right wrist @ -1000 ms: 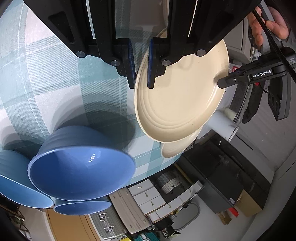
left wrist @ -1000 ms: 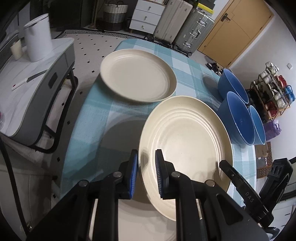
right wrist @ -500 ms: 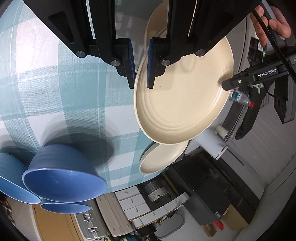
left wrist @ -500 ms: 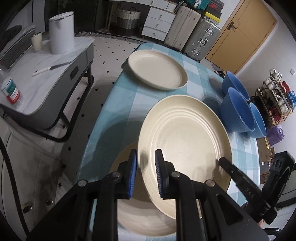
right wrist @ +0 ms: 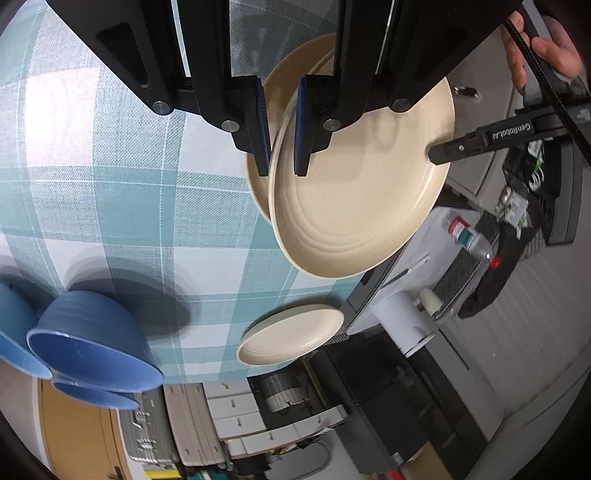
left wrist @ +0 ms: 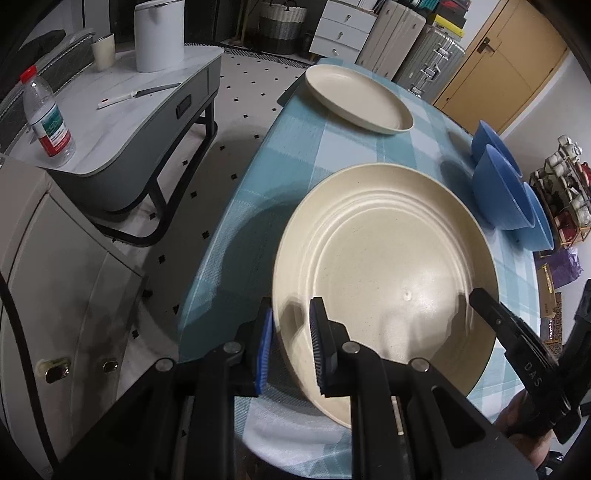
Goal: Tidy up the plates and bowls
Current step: 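Lower the held plate onto the nearest cream plate with both tools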
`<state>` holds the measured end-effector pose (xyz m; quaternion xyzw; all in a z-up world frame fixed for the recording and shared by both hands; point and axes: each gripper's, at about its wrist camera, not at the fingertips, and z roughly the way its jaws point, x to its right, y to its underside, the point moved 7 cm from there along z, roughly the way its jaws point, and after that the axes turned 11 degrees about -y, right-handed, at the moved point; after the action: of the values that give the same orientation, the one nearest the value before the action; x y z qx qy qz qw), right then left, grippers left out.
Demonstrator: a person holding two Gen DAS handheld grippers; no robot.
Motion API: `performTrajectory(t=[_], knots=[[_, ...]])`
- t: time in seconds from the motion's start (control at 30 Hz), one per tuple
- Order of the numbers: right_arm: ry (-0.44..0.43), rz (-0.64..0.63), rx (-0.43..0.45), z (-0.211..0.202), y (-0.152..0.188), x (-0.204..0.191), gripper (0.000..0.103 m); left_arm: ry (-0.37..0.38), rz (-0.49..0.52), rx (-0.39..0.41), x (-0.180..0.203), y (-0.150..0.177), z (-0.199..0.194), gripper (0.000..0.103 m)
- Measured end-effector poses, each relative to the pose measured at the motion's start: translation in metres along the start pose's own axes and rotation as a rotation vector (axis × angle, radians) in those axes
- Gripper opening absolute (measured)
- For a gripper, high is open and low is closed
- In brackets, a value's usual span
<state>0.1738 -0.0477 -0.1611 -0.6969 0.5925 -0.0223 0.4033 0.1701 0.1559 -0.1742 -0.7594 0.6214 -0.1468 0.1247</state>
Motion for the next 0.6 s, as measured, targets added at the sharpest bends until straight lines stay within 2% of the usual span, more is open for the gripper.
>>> performTrajectory(t=[0.13,0.3,0.5,0.6], knots=[[0.042,-0.052,-0.021,0.004,0.009,-0.004,0.013,-0.022,0.018,-0.002,0.002,0.004,0.005,0.016],[0.071,-0.051,-0.043,0.009,0.014,0.004,0.013,-0.032,0.029,0.002,0.006,0.005,0.008,0.016],[0.121,-0.129,-0.021,0.005,0.013,-0.002,0.013,-0.05,0.046,0.012,0.006,0.005,0.01,0.016],[0.134,-0.142,-0.039,0.008,0.015,-0.002,0.013,-0.046,0.041,0.005,0.005,0.006,0.012,0.016]])
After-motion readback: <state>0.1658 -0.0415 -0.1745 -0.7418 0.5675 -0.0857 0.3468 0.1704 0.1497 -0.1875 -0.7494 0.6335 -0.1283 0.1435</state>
